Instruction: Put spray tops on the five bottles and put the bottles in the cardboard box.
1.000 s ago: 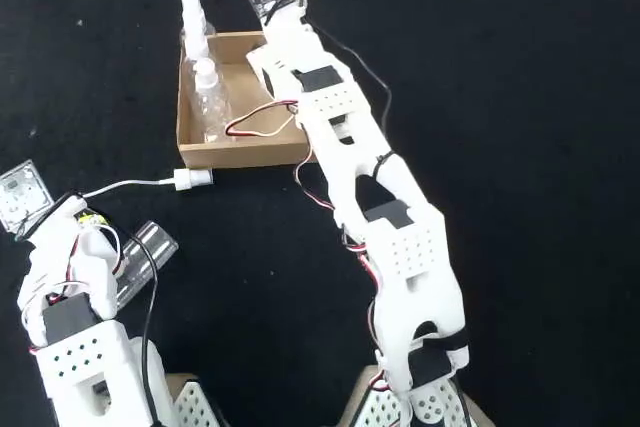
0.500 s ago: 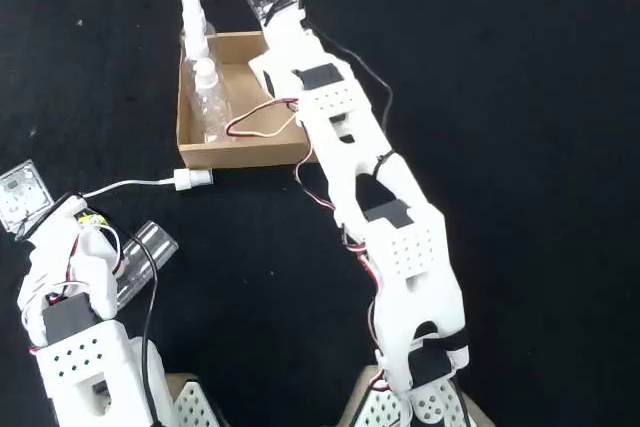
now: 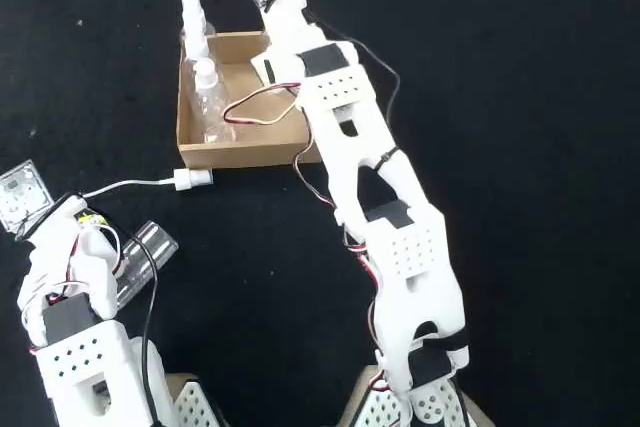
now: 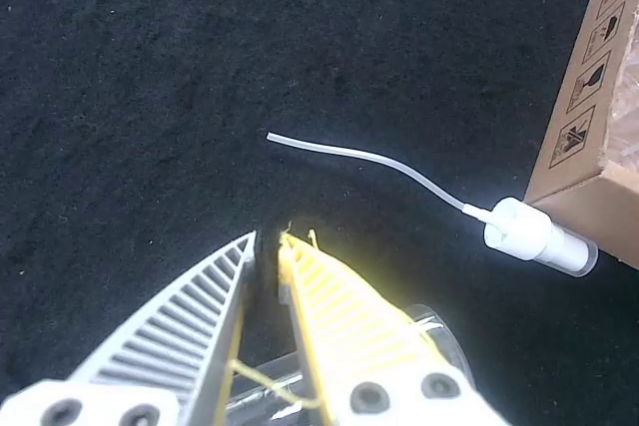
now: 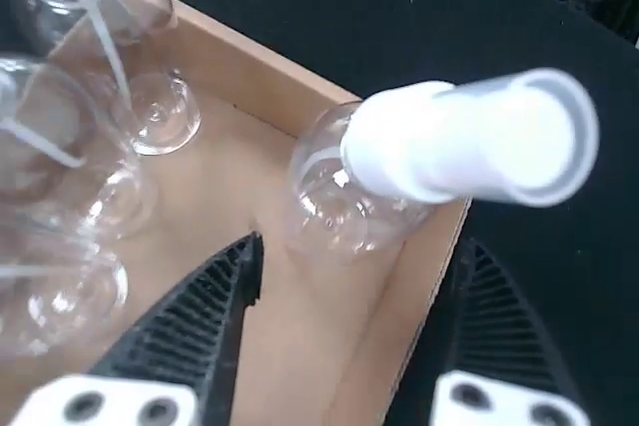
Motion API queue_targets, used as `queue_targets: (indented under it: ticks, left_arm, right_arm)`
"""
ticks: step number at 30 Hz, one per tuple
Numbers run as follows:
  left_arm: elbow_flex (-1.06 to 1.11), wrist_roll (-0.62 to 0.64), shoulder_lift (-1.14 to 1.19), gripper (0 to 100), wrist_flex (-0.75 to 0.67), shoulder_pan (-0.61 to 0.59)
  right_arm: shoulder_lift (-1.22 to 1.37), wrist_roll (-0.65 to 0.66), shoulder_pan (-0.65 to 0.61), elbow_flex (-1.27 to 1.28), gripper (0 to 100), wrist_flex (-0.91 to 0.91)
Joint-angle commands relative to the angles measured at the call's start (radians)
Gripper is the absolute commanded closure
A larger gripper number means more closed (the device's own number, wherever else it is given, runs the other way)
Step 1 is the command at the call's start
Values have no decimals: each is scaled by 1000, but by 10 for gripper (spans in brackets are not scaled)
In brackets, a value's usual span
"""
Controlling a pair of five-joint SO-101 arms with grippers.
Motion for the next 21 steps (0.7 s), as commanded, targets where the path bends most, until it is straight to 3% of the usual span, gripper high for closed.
queue_targets:
  ticks: [1, 21]
  left_arm:
    - [-7, -6, -14, 970, -5, -12]
    - [-18, 3, -15, 970, -5, -88]
  right_arm:
    - [-15, -2, 21, -119, 743, 132]
    - [-8, 0, 20, -598, 744, 729]
